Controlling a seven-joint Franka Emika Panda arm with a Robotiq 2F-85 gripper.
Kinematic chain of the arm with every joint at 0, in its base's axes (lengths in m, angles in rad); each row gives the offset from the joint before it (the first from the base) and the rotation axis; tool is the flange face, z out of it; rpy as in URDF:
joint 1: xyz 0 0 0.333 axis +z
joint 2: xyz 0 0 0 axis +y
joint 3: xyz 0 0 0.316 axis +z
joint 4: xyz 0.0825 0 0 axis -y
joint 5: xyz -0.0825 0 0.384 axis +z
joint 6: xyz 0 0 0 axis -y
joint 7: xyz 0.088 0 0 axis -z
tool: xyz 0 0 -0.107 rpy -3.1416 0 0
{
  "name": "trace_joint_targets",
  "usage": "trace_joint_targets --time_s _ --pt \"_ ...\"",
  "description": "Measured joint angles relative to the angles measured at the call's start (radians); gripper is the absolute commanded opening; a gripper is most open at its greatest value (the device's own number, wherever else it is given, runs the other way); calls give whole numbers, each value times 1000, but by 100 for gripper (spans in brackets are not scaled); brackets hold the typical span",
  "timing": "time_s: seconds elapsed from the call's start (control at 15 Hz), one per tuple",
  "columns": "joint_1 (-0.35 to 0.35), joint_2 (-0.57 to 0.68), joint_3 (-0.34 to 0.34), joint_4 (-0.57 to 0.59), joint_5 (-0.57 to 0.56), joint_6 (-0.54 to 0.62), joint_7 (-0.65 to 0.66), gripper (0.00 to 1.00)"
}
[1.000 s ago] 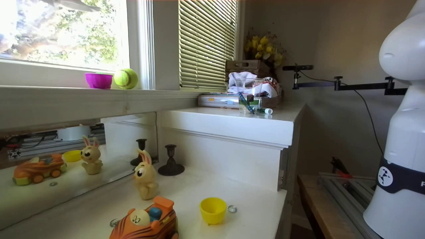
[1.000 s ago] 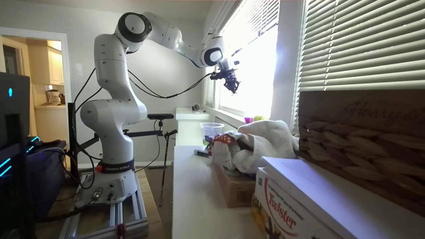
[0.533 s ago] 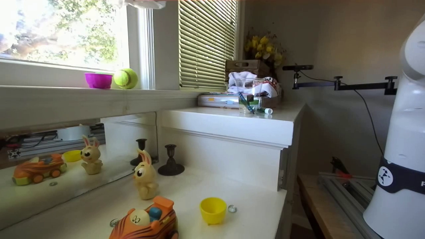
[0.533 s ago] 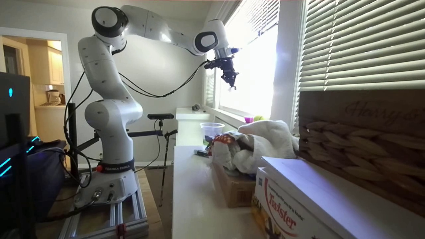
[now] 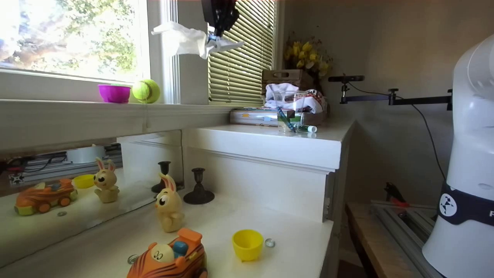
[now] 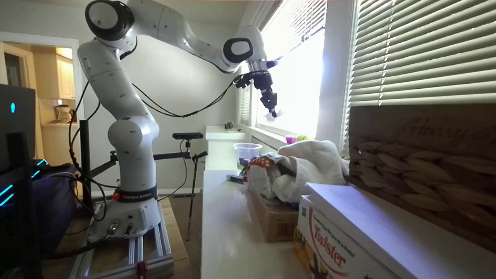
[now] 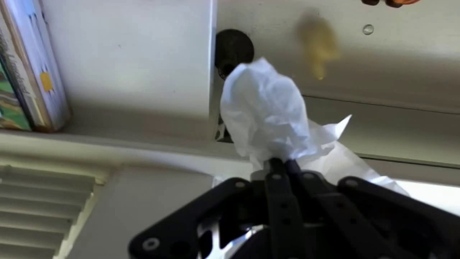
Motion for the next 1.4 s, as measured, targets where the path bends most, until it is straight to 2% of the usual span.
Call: trace_joint_targets --time_s 0.2,0.67,1.0,1.4 --pt "8 -3 -48 -44 -51 0 100 1" --pt "-2 -3 -156 -143 -55 1 247 1" --pt "-44 0 -211 -205 -71 41 302 1" --pt "-102 30 -282 -245 -76 140 306 1"
